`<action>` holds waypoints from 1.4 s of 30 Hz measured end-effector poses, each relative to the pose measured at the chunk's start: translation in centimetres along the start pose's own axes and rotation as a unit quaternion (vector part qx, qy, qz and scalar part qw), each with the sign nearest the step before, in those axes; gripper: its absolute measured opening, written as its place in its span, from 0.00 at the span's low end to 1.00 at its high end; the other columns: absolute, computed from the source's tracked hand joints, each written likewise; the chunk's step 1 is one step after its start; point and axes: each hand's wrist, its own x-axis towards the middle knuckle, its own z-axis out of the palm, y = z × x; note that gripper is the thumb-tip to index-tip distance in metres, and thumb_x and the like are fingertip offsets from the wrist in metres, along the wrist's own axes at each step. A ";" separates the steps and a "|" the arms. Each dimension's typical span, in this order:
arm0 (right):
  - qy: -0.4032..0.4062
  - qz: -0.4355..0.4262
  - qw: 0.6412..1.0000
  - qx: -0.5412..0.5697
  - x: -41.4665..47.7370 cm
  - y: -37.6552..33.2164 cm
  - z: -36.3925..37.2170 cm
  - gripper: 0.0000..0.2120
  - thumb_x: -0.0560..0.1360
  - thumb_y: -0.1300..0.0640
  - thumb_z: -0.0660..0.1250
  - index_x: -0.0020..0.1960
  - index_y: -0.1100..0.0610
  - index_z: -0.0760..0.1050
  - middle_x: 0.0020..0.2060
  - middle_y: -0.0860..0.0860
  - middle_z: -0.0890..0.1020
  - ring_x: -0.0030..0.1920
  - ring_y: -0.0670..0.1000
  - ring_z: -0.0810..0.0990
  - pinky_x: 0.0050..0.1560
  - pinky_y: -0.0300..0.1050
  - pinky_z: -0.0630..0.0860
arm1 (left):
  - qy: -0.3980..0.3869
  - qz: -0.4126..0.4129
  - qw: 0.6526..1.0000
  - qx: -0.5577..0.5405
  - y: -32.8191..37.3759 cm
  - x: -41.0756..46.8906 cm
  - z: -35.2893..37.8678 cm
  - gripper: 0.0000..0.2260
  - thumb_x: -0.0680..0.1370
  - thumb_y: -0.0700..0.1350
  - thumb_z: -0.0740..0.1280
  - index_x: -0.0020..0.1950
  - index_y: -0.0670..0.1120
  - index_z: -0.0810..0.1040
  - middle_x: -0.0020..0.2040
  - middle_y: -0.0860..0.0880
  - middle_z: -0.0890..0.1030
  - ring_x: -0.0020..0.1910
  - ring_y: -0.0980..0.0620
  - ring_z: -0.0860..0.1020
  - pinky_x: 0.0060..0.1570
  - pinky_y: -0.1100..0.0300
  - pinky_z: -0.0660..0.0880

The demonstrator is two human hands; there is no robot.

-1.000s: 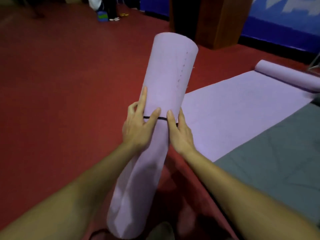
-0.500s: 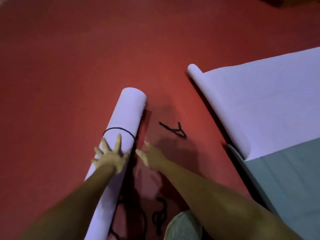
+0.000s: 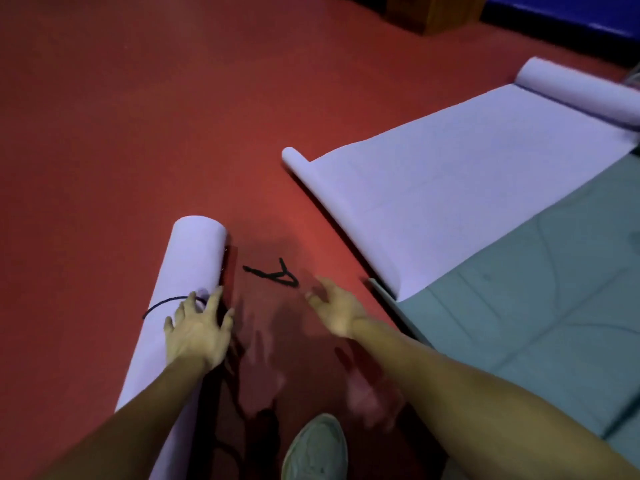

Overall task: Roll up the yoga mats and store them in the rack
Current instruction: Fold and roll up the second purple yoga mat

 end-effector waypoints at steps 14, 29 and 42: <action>0.074 0.074 0.993 0.054 -10.4 8.9 -13.3 0.28 0.84 0.40 0.58 0.78 0.53 0.66 0.73 0.57 0.74 0.72 0.58 0.73 0.69 0.45 0.68 | -0.071 0.409 0.909 0.044 19.5 -3.6 -12.3 0.34 0.75 0.74 0.39 0.73 0.64 0.68 0.72 0.59 0.72 0.72 0.57 0.69 0.73 0.63 0.60; 0.163 0.156 0.974 -0.019 6.1 9.2 -8.5 0.28 0.82 0.49 0.62 0.79 0.51 0.60 0.67 0.58 0.74 0.66 0.63 0.74 0.63 0.55 0.73 | -0.099 0.466 0.877 0.063 22.5 13.4 -4.5 0.28 0.80 0.64 0.48 0.75 0.56 0.70 0.71 0.56 0.74 0.70 0.52 0.73 0.69 0.57 0.68; 0.022 0.139 0.947 -0.288 -0.4 11.8 -14.4 0.12 0.82 0.52 0.61 0.60 0.50 0.81 0.56 0.58 0.84 0.58 0.62 0.81 0.52 0.49 0.76 | -0.031 0.607 0.779 0.154 29.1 19.5 2.2 0.35 0.79 0.68 0.42 0.68 0.53 0.79 0.58 0.48 0.84 0.60 0.43 0.80 0.74 0.40 0.57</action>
